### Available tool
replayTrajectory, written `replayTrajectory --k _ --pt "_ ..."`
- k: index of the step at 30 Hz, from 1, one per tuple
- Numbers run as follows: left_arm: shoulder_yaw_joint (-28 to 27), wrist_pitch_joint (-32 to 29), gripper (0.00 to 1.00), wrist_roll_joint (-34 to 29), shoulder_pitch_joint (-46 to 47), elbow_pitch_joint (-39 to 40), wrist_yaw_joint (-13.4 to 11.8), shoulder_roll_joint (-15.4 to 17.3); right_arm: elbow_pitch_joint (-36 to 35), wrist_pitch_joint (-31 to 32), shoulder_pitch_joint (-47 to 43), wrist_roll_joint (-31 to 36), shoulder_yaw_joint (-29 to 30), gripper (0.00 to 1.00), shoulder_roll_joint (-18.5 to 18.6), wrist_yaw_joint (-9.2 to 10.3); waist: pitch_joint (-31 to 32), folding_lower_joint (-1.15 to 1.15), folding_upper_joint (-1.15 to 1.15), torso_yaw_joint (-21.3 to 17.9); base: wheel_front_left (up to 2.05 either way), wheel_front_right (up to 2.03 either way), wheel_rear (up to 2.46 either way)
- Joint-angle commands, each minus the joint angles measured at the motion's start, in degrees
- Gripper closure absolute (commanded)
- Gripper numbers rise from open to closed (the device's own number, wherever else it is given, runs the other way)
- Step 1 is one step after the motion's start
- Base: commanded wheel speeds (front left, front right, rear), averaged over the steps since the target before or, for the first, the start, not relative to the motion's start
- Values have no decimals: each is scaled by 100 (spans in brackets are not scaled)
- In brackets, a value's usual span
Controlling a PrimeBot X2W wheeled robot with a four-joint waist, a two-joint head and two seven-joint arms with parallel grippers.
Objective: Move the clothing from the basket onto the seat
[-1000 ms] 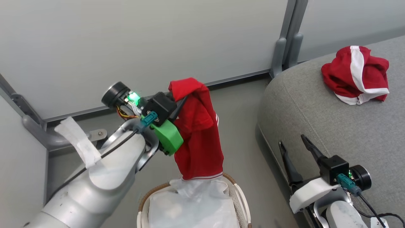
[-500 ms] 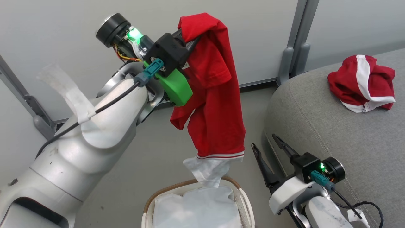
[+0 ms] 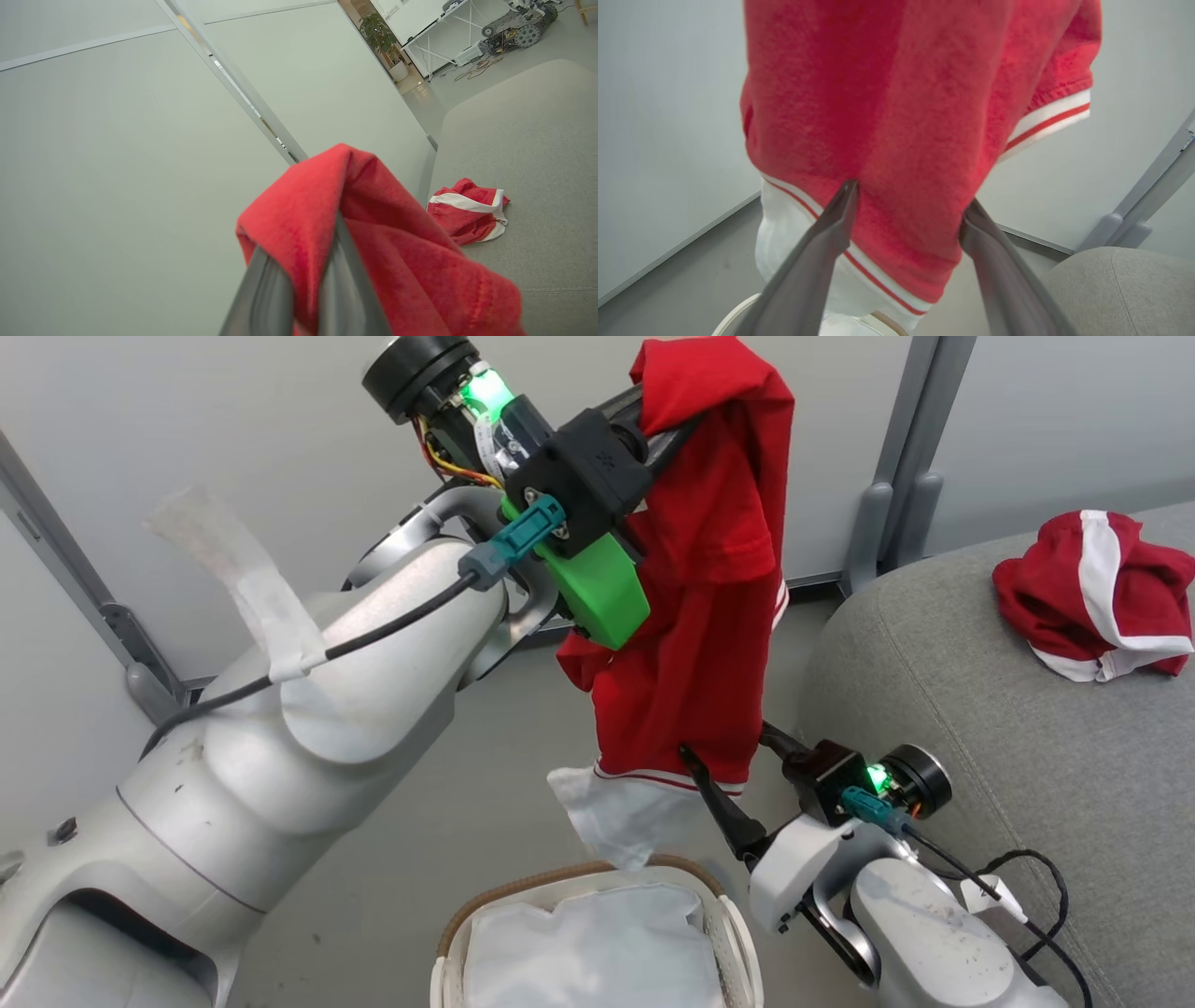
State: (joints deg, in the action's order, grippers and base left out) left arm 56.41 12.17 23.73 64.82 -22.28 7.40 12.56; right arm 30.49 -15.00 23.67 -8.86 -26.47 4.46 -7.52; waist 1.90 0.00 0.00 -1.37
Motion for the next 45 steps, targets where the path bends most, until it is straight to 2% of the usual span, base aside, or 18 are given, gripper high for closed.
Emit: replayTrajectory --k 1,5,11,12,13,14,15,28,29,30,31,32,38,45 --pt "28 -16 100 30 84 69 13 -21 77 -29 169 -171 -182 0 56 6 0 0 0 18 0 0 0" --pt "74 -44 100 118 30 239 13 -35 201 -29 599 -498 -597 0 169 6 -2 0 0 48 0 0 0" --pt "100 -62 100 222 -90 376 0 -8 251 -29 1010 -700 -768 0 118 6 -8 0 0 130 0 0 0" --pt "96 -63 100 249 -116 385 -12 -7 244 -29 1047 -715 -787 16 110 6 -8 0 0 147 0 0 0" --pt "93 -64 100 280 -145 391 -24 0 229 -29 1075 -736 -793 62 100 6 -7 0 0 166 0 0 0" --pt "87 -60 100 293 -165 396 -33 11 213 -29 1086 -740 -788 73 97 6 -7 0 0 179 0 0 0" --pt "77 -54 100 307 -193 399 -51 24 176 -29 1097 -720 -764 98 90 6 -8 0 0 194 0 0 0" --pt "-150 101 98 747 -927 -31 -293 288 -255 -29 713 -531 -527 100 77 6 -12 0 0 186 0 0 0" --pt "-186 142 77 779 -1023 -99 -320 301 -303 -29 674 -516 -498 100 86 6 -12 0 0 176 0 0 0" --pt "-213 167 65 805 -1109 -153 -356 311 -348 -29 644 -501 -455 100 97 6 -13 0 0 167 0 0 0" --pt "-236 207 23 855 -1226 -209 -386 308 -405 -29 606 -496 -388 100 106 6 -14 0 0 156 0 0 0" --pt "-265 228 0 892 -1360 -280 -406 289 -461 -29 562 -492 -304 100 104 6 -16 0 0 146 0 0 0" --pt "-535 307 0 1072 -2157 -524 -528 104 -769 -29 335 -373 239 100 92 6 -53 0 0 107 0 0 0" --pt "-1016 304 0 854 -3200 -535 -551 -158 -975 -29 182 -121 762 100 87 6 -134 0 0 91 0 0 0"
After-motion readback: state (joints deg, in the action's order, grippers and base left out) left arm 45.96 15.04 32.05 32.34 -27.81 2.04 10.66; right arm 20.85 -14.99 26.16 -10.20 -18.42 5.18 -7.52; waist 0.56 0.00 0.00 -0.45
